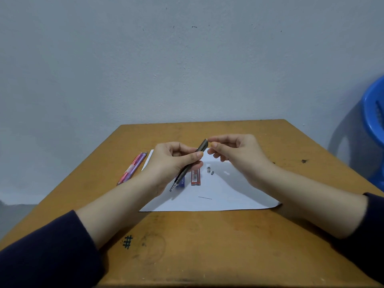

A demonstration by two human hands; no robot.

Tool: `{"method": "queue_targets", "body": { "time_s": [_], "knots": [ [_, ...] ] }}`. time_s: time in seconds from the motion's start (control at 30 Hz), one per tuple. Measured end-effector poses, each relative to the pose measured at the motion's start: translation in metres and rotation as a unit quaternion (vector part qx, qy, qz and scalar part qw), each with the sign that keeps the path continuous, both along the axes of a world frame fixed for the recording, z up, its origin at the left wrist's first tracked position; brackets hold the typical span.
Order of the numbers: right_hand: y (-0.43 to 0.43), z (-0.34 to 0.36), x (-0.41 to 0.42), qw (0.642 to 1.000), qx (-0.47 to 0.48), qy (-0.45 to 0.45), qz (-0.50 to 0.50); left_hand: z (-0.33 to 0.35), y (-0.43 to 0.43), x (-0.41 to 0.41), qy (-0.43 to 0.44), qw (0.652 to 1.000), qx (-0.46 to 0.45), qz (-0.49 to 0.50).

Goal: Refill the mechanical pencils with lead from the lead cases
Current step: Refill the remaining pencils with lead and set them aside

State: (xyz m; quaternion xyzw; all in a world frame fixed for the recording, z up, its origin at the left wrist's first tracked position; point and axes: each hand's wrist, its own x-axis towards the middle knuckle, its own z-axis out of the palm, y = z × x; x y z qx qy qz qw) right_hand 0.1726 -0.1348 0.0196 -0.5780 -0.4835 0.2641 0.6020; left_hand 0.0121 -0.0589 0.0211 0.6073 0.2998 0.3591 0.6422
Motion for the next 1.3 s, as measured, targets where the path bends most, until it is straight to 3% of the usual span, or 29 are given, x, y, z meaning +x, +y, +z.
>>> {"method": "queue_targets", "body": {
  "time_s": [0.5, 0.67, 0.77, 0.9, 1.1, 1.3],
  "knots": [
    [-0.001, 0.000, -0.006, 0.992, 0.012, 0.128, -0.001, -0.007, -0.017, 0.008, -0.031, 0.995, 0.092, 0.010],
    [0.001, 0.004, 0.000, 0.987, 0.000, 0.157, -0.011, -0.010, -0.007, 0.006, 0.051, 0.979, 0.199, 0.011],
    [0.003, 0.009, 0.010, 0.985, -0.042, 0.167, -0.028, -0.009, 0.001, 0.003, 0.174, 0.929, 0.324, 0.041],
    [0.004, 0.010, 0.020, 0.982, -0.143, 0.125, -0.022, -0.009, 0.012, -0.001, 0.287, 0.869, 0.403, 0.029],
    [0.005, 0.002, 0.022, 0.982, -0.186, 0.009, -0.032, -0.021, 0.025, 0.001, 0.422, 0.824, 0.374, -0.060],
    [0.003, -0.002, 0.016, 0.965, -0.231, -0.119, -0.040, -0.026, 0.032, 0.000, 0.468, 0.795, 0.371, -0.105]
  ]
}}
